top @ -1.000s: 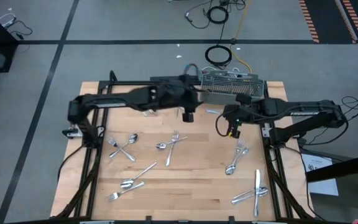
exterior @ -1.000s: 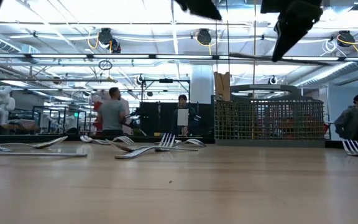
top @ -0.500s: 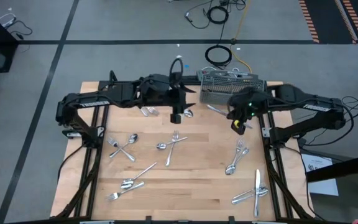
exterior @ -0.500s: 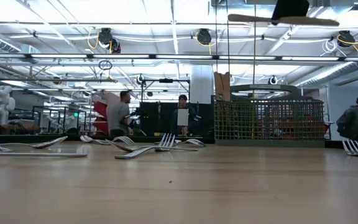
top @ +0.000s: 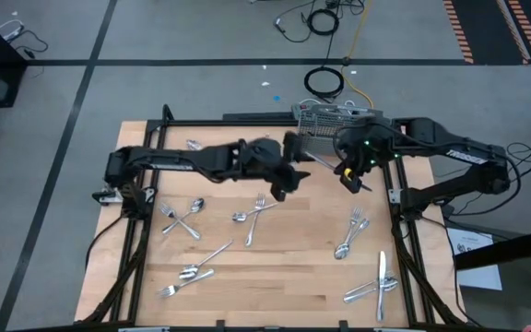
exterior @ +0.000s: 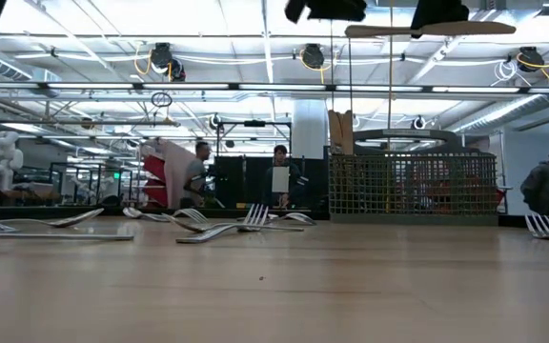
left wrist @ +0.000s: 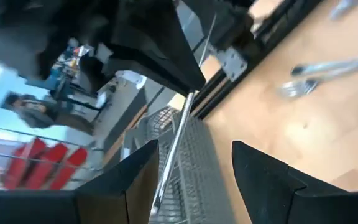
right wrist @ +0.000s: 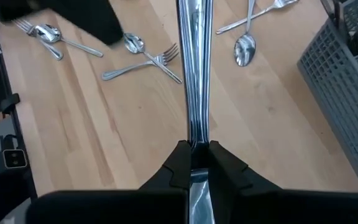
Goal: Sort silverware
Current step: Put the silver knife into the silverware basket
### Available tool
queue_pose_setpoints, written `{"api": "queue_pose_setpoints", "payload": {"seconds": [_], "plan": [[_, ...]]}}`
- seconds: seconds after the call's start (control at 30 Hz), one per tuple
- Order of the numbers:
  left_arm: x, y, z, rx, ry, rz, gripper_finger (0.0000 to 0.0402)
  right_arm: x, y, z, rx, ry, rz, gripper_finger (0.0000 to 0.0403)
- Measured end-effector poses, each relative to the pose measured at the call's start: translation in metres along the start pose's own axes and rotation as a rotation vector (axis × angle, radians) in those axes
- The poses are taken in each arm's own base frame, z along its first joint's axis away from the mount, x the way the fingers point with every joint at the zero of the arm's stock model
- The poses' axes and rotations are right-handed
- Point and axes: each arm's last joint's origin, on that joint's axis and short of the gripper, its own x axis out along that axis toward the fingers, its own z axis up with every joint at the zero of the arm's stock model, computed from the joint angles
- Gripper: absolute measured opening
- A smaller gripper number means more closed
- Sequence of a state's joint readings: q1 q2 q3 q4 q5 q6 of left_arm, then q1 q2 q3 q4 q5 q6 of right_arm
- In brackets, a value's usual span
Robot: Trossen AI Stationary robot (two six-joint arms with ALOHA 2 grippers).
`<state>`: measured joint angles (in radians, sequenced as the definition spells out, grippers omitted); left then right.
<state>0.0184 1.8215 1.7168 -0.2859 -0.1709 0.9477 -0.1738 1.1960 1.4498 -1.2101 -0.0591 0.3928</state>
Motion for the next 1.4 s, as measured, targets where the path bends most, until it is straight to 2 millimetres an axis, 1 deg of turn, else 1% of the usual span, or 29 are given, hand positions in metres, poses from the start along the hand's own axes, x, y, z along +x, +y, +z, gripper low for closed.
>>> {"api": "queue_pose_setpoints", "payload": {"seconds": [0.1, 0.23, 0.37, 0.6, 0.83, 1.07, 1.13, 1.23, 1.4], "plan": [[0.013, -0.012, 0.001, 0.054, 0.055, 0.023, 0.0209, 0.005, 0.000, 0.002, 0.003, 0.014, 0.003, 0.0013], [0.029, -0.025, 0.001, 0.076, 0.127, 0.059, 0.0209, 0.015, 0.002, 0.006, 0.006, 0.048, 0.021, 0.0013], [0.038, -0.034, 0.001, 0.085, 0.167, 0.068, 0.0209, 0.026, 0.004, 0.011, -0.001, 0.068, 0.023, 0.0013], [0.040, -0.037, 0.000, 0.087, 0.187, 0.067, 0.0209, 0.041, 0.006, 0.018, -0.026, 0.097, 0.040, 0.0013], [0.040, -0.037, 0.000, 0.063, 0.188, 0.068, 0.0209, 0.048, 0.011, 0.027, -0.035, 0.046, 0.122, 0.0013], [0.040, -0.037, -0.001, 0.053, 0.190, 0.069, 0.0207, 0.050, 0.012, 0.029, -0.039, 0.046, 0.123, 0.0013], [0.040, -0.037, -0.001, 0.053, 0.191, 0.070, 0.0196, 0.050, 0.012, 0.030, -0.039, 0.037, 0.126, 0.0013], [0.040, -0.037, -0.001, 0.060, 0.191, 0.070, 0.0164, 0.050, 0.012, 0.030, -0.040, 0.036, 0.125, 0.0013], [0.040, -0.038, 0.000, 0.064, 0.193, 0.066, 0.0084, 0.050, 0.012, 0.030, -0.044, 0.033, 0.125, 0.0013]]}}
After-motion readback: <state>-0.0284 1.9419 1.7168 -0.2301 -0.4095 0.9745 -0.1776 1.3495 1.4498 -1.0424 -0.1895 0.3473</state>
